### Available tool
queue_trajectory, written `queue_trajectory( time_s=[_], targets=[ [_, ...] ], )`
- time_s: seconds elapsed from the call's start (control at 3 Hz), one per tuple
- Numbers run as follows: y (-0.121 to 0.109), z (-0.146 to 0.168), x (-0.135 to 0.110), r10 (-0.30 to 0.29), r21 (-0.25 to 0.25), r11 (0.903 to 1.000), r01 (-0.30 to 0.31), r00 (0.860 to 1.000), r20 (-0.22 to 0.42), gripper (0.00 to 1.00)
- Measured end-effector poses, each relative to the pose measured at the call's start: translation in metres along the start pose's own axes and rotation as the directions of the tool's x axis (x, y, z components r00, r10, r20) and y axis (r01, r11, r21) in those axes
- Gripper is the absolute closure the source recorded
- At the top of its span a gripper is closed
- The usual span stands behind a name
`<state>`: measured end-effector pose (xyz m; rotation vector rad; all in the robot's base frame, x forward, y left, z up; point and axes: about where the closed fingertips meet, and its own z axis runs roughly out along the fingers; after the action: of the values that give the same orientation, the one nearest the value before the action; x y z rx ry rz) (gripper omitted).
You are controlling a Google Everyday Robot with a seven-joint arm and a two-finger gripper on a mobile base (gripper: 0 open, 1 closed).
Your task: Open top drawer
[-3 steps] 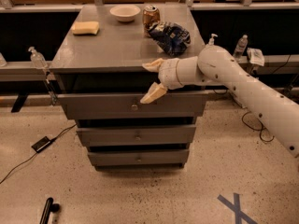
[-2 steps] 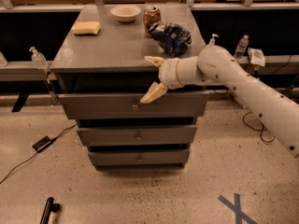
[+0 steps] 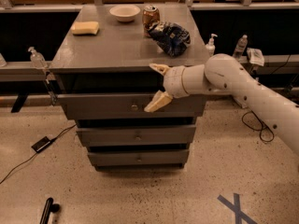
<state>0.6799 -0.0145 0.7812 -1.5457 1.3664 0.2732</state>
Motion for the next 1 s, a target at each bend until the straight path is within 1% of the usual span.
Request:
queue_trajectory(
  time_s=[0.33,0.67,1.0],
  targets=[
    [0.014,-0.009,-0.004,0.015,-0.004,0.9999,-0.015,1.000,0.006,0.10],
    [0.027,-0.007,0.020,0.059,-0.006,0.9982,-0.059,0.998,-0.030,0.12],
    [0.029,0.001,0.048,0.088,0.002,0.9961,-0.088,0.994,-0.070,0.12]
  ],
)
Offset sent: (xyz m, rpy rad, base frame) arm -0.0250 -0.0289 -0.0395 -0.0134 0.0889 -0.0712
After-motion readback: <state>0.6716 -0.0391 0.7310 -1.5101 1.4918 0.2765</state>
